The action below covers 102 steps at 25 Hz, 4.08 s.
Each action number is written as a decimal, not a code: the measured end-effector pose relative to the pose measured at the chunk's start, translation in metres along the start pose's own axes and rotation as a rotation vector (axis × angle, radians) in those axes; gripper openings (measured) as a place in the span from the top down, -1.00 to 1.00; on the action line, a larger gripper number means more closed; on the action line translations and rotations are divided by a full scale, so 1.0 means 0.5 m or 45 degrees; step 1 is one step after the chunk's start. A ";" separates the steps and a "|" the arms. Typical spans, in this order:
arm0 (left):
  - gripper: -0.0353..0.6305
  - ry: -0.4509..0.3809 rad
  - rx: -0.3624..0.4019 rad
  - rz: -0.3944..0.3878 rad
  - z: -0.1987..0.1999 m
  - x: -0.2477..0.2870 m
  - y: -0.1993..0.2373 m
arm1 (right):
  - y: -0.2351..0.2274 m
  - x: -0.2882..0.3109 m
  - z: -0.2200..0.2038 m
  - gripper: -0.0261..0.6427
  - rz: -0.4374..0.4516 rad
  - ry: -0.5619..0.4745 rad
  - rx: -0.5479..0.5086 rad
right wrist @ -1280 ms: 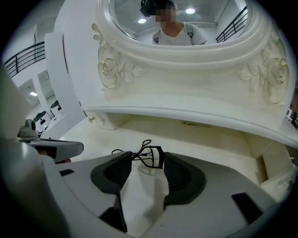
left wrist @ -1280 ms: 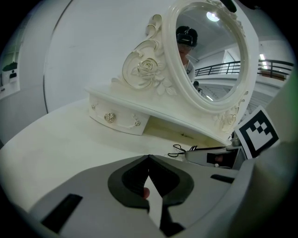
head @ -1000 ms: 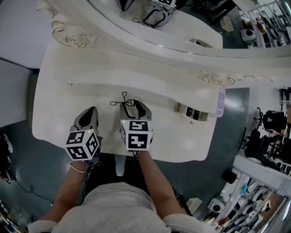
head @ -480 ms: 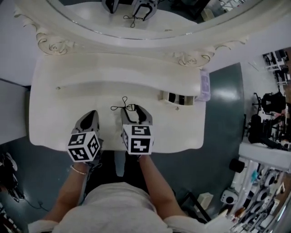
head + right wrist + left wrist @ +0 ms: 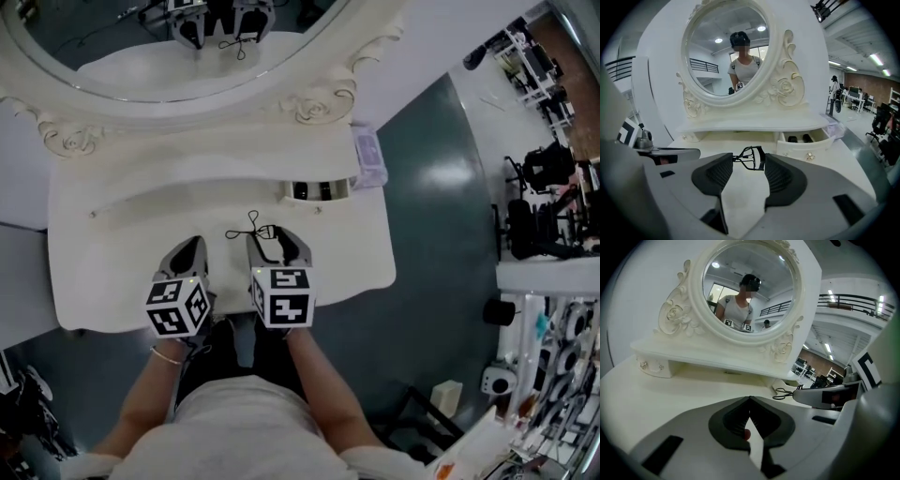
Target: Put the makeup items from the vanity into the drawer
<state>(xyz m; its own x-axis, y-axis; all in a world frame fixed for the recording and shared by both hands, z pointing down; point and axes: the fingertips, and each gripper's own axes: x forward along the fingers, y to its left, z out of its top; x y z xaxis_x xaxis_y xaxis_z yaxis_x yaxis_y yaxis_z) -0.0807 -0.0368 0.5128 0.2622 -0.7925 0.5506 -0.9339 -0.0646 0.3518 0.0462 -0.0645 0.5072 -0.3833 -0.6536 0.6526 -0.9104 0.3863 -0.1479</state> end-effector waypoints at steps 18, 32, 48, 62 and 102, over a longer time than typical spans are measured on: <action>0.88 0.018 0.180 -0.094 0.028 0.052 -0.160 | -0.179 -0.081 0.035 0.26 -0.122 -0.123 0.145; 0.88 0.052 0.149 -0.066 0.017 0.104 -0.195 | -0.274 -0.066 0.052 0.27 -0.148 -0.107 0.162; 0.88 0.075 0.105 0.018 0.023 0.170 -0.204 | -0.359 -0.006 0.082 0.27 -0.134 -0.082 0.136; 0.88 0.104 0.085 0.078 0.019 0.194 -0.178 | -0.356 0.058 0.085 0.27 -0.094 -0.049 0.100; 0.88 0.075 0.073 0.066 0.027 0.146 -0.148 | -0.340 0.018 0.091 0.26 -0.181 -0.092 0.115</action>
<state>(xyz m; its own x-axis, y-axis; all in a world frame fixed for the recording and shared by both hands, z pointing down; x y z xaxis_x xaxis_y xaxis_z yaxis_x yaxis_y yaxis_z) 0.0041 -0.0980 0.5169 0.2252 -0.7587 0.6113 -0.9586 -0.0603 0.2783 0.1904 -0.1655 0.5042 -0.2568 -0.7440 0.6169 -0.9653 0.2288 -0.1259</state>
